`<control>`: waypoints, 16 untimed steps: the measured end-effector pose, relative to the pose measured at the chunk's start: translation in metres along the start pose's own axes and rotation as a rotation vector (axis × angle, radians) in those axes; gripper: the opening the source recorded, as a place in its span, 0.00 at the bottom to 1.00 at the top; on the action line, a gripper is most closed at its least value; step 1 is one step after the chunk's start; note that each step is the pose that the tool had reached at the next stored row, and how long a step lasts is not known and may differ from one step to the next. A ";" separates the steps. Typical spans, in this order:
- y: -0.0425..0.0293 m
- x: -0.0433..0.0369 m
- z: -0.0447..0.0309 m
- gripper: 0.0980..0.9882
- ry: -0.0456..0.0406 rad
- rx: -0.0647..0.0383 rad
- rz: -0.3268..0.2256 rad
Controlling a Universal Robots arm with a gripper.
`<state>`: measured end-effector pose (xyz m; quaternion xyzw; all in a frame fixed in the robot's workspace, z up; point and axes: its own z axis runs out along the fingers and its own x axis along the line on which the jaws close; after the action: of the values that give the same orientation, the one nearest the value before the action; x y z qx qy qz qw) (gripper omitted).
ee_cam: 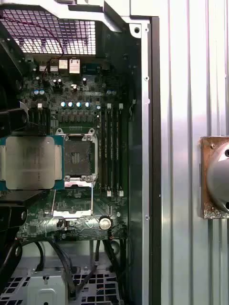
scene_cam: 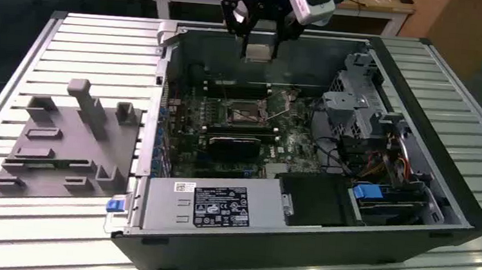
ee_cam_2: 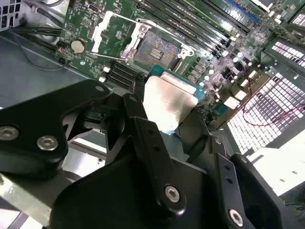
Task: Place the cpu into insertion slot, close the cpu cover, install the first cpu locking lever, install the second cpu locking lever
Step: 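Place the cpu into insertion slot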
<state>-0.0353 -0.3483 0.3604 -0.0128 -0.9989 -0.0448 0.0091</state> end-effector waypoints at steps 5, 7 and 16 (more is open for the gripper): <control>0.0000 0.0000 0.0000 0.49 0.0000 0.000 0.000; -0.0001 0.0000 0.0010 0.49 0.0000 0.000 0.000; -0.0008 -0.0002 0.0086 0.49 0.0000 0.000 0.000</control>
<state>-0.0353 -0.3483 0.3518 -0.0128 -0.9989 -0.0449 0.0091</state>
